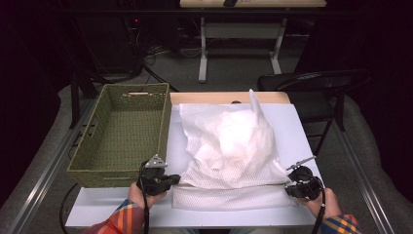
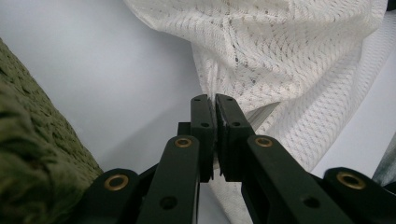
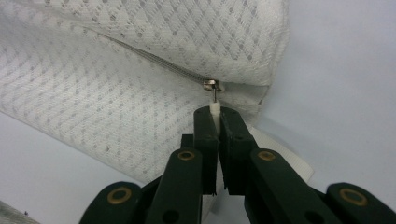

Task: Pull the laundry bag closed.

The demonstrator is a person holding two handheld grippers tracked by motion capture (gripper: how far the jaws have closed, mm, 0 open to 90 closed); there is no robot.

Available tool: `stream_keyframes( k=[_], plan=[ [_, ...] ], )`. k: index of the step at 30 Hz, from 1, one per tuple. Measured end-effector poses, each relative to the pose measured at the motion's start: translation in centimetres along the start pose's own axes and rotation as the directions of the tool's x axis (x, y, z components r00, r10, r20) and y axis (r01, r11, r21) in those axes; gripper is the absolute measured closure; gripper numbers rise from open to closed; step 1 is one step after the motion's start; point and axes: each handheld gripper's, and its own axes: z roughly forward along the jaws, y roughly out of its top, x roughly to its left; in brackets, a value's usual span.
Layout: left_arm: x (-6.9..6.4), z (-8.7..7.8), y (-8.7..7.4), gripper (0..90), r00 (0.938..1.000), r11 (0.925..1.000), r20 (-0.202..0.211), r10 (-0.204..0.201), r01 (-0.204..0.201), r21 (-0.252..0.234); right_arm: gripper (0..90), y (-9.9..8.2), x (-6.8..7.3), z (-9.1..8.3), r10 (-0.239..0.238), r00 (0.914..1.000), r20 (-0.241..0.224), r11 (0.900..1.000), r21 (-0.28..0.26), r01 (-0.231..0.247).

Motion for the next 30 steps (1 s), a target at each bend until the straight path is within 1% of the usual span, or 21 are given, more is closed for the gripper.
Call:
stream_keyframes(
  k=[4, 8, 10, 11, 12, 13, 14, 15, 16, 18, 19, 21, 22, 23, 24, 25, 26, 27, 29, 30],
  plan=[
    [0.0, 0.0, 0.0, 85.9, 1.0, 1.0, 0.003, 0.003, -0.003, 0.0, 86.5, 0.1, 0.1, 0.0, 0.004, 1.0, -0.007, 1.0, 0.007, -0.004],
    [0.0, 0.1, 0.1, 85.3, 0.9999, 0.9997, 0.005, 0.013, -0.013, 0.021, 85.9, 0.1, 0.1, 0.0, 0.001, 0.9999, -0.012, 1.0, 0.004, 0.0],
    [-0.1, 0.1, 0.1, 85.1, 0.9999, 0.9997, 0.006, 0.01, -0.01, 0.022, 85.8, 0.1, 0.1, -0.1, -0.01, 0.9999, -0.008, 0.9999, 0.003, 0.01],
    [-0.1, 0.1, 0.1, 84.8, 0.9999, 0.9995, 0.005, 0.016, -0.016, 0.026, 85.8, 0.2, 0.2, -0.1, -0.014, 0.9999, -0.006, 0.9999, 0.004, 0.014],
    [-0.2, 0.1, 0.1, 84.5, 0.9999, 0.9996, 0.006, 0.012, -0.012, 0.025, 85.6, 0.2, 0.3, -0.1, -0.011, 0.9999, -0.008, 0.9999, 0.004, 0.011],
    [-0.2, 0.1, 0.2, 83.8, 0.9998, 0.9994, 0.01, 0.017, -0.018, 0.03, 85.6, 0.2, 0.3, -0.1, -0.012, 0.9999, -0.006, 0.9999, 0.005, 0.012],
    [-0.3, 0.0, 0.1, 82.6, 0.9996, 0.9987, 0.01, 0.028, -0.028, 0.042, 85.5, 0.2, 0.3, -0.1, -0.013, 0.9999, -0.007, 0.9999, 0.005, 0.013],
    [-0.4, -0.1, 0.1, 78.2, 0.9995, 0.9987, 0.017, 0.027, -0.028, 0.044, 83.9, 0.2, 0.3, -0.1, -0.014, 0.9999, -0.009, 0.9999, 0.007, 0.014],
    [-0.4, -0.3, 0.0, 74.4, 0.999, 0.9981, 0.029, 0.035, -0.037, 0.049, 82.5, 0.2, 0.3, -0.1, -0.013, 0.9999, -0.01, 0.9999, 0.002, 0.013],
    [-0.5, -0.5, -0.2, 66.9, 0.9975, 0.995, 0.05, 0.05, -0.054, 0.084, 77.3, 0.2, 0.3, -0.3, -0.016, 0.9998, -0.014, 0.9999, -0.002, 0.016],
    [-0.5, -0.6, -0.3, 59.8, 0.9973, 0.9941, 0.049, 0.055, -0.059, 0.091, 71.7, 0.2, 0.3, -0.3, -0.03, 0.9994, -0.017, 0.9995, -0.005, 0.03],
    [-0.7, -0.8, -0.5, 48.2, 0.9959, 0.9889, 0.054, 0.073, -0.079, 0.126, 65.4, 0.2, 0.4, -0.5, -0.039, 0.9991, -0.018, 0.9992, -0.011, 0.039],
    [-0.9, -0.9, -0.6, 43.8, 0.9949, 0.986, 0.053, 0.085, -0.092, 0.139, 60.7, 0.2, 0.5, -0.6, -0.044, 0.9989, -0.015, 0.999, -0.014, 0.043],
    [-0.9, -1.0, -0.6, 40.9, 0.9936, 0.9829, 0.055, 0.098, -0.106, 0.151, 54.5, 0.2, 0.5, -0.7, -0.056, 0.9983, -0.014, 0.9983, -0.016, 0.056],
    [-1.1, -1.2, -0.6, 38.0, 0.9927, 0.9811, 0.054, 0.107, -0.115, 0.156, 50.3, 0.2, 0.5, -0.8, -0.06, 0.9982, -0.009, 0.9981, -0.017, 0.06],
    [-1.1, -1.4, -0.7, 35.5, 0.992, 0.9802, 0.058, 0.112, -0.12, 0.157, 45.6, 0.1, 0.5, -0.9, -0.055, 0.9985, -0.006, 0.9984, -0.017, 0.055],
    [-1.1, -1.8, -0.7, 33.6, 0.9905, 0.9772, 0.06, 0.124, -0.133, 0.166, 39.7, 0.1, 0.5, -1.1, -0.06, 0.9982, -0.004, 0.9979, -0.025, 0.06],
    [-1.1, -2.1, -0.7, 30.8, 0.9903, 0.9776, 0.053, 0.128, -0.135, 0.161, 34.1, 0.0, 0.3, -1.3, -0.058, 0.9983, 0.004, 0.9979, -0.03, 0.058],
    [-1.0, -2.6, -0.8, 28.6, 0.9899, 0.9759, 0.047, 0.134, -0.14, 0.168, 28.5, -0.2, 0.1, -1.5, -0.058, 0.9983, 0.006, 0.9974, -0.042, 0.058],
    [-0.9, -3.1, -1.0, 26.8, 0.9906, 0.9769, 0.041, 0.131, -0.136, 0.165, 25.4, -0.3, 0.0, -1.7, -0.048, 0.9988, 0.01, 0.9976, -0.05, 0.048]
  ],
)
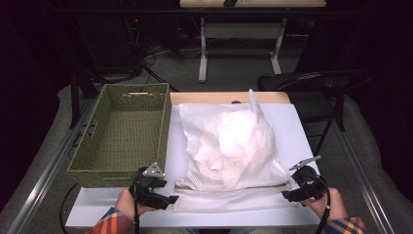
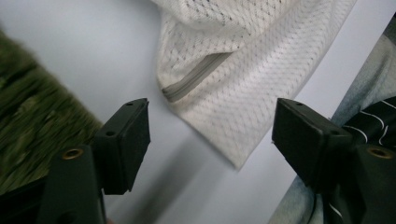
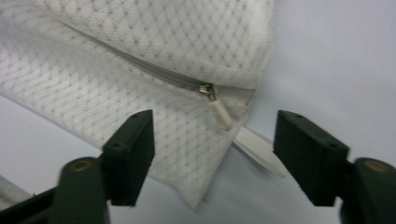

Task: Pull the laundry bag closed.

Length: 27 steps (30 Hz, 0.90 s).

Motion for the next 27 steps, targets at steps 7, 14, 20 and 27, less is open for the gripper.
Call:
stream_keyframes(
  k=[7, 14, 20, 27],
  plan=[
    [0.9, -2.6, -1.4, 18.5, 0.9964, 0.9998, -0.083, -0.02, 0.021, 0.006, 13.7, -0.9, -1.1, -1.1, 0.036, 0.9992, 0.015, 0.9989, -0.031, -0.036],
    [2.4, -5.1, -3.5, 15.4, 0.9833, 0.9961, -0.159, -0.088, 0.087, -0.012, 7.1, -1.2, -1.5, -1.4, 0.054, 0.9981, 0.028, 0.9983, -0.023, -0.054],
    [3.6, -6.4, -5.6, 14.4, 0.9651, 0.9876, -0.211, -0.156, 0.156, -0.016, 2.0, -1.7, -2.1, -1.6, 0.078, 0.996, 0.044, 0.9967, -0.026, -0.077],
    [4.6, -6.3, -7.7, 10.7, 0.9333, 0.9685, -0.259, -0.249, 0.237, -0.076, 0.0, -2.2, -2.6, -1.8, 0.109, 0.9915, 0.071, 0.9931, -0.051, -0.105]
  ],
)
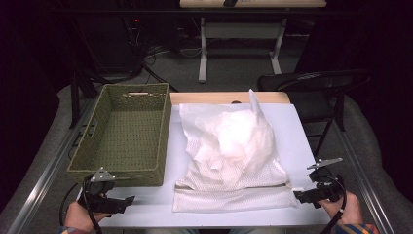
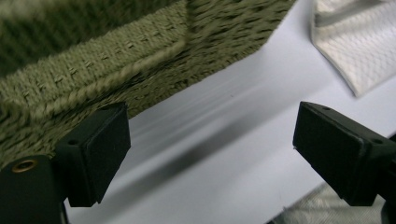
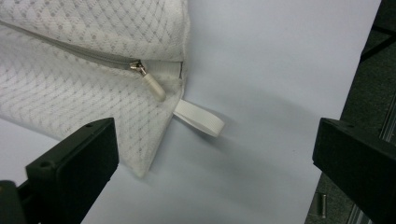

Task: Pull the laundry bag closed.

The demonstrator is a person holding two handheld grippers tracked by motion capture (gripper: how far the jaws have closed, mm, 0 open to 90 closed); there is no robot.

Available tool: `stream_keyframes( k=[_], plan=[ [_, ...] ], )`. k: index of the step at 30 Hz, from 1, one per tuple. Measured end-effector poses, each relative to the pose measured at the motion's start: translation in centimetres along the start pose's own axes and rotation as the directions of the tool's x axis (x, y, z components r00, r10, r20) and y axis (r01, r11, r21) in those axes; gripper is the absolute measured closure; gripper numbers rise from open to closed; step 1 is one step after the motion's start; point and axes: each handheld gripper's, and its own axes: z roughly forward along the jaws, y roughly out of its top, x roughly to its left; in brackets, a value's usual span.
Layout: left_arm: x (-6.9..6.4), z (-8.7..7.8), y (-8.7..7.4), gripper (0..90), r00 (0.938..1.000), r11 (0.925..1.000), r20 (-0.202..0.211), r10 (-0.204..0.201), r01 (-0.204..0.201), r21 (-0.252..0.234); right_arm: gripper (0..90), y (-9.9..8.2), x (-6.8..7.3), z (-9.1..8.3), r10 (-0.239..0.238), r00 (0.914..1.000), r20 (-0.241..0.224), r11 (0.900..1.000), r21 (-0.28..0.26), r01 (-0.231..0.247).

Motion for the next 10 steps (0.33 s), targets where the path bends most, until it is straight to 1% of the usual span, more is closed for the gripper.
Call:
stream_keyframes(
  k=[1, 3, 4, 7, 10],
  plan=[
    [0.12, 0.14, -0.16, 10.3, 1.0, 1.0, -0.009, -0.004, 0.004, 0.003, 0.0, 0.0, 0.02, -0.01, 0.001, 1.0, 0.002, 1.0, -0.004, -0.001],
    [0.27, 0.3, -0.35, 7.9, 0.9999, 0.9998, -0.007, -0.012, 0.013, 0.013, 0.0, 0.0, 0.08, 0.04, -0.002, 1.0, 0.005, 1.0, -0.008, 0.002],
    [0.34, 0.29, -0.38, 7.6, 0.9999, 0.9999, -0.013, -0.011, 0.011, 0.005, 0.0, 0.03, 0.09, 0.13, -0.005, 1.0, 0.0, 0.9999, -0.009, 0.005],
    [0.65, 0.25, -0.48, 7.0, 0.9996, 0.9996, -0.012, -0.025, 0.025, -0.013, 0.0, 0.04, 0.06, 0.23, -0.005, 1.0, 0.002, 1.0, -0.007, 0.005],
    [0.89, 0.34, -0.54, 6.5, 0.9991, 0.999, -0.006, -0.042, 0.042, -0.018, 0.0, 0.1, 0.09, 0.32, -0.003, 1.0, 0.006, 1.0, -0.009, 0.003]
  ],
)
